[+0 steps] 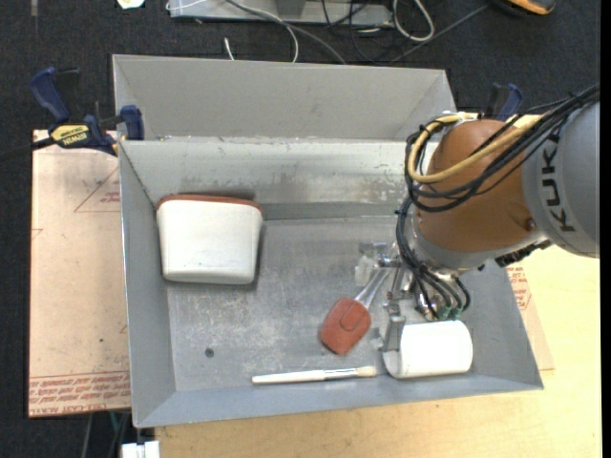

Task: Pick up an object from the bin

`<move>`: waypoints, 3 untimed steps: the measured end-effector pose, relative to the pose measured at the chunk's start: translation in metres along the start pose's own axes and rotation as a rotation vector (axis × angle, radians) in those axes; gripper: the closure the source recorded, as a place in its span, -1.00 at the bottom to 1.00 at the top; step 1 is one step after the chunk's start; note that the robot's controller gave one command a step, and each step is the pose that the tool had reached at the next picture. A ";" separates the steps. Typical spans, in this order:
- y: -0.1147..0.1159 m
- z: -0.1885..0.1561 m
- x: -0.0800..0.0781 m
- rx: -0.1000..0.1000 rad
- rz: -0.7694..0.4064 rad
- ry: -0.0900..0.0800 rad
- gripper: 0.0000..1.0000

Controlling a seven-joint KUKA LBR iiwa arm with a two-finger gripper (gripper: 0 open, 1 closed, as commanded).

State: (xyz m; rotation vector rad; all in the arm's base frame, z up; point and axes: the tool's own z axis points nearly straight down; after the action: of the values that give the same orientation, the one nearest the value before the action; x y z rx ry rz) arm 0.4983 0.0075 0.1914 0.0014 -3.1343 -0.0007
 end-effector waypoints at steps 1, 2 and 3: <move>0.000 -0.004 -0.002 0.000 0.000 -0.007 -1.00; -0.011 0.058 -0.004 -0.002 0.049 -0.012 -1.00; -0.025 0.078 0.000 -0.003 0.065 -0.008 -1.00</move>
Offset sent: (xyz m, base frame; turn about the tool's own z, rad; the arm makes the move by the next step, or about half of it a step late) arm 0.0023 -0.0131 -0.0681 0.0590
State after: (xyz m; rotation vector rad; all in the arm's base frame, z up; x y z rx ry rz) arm 0.4979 -0.0174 0.1130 -0.1011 -3.1403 -0.0050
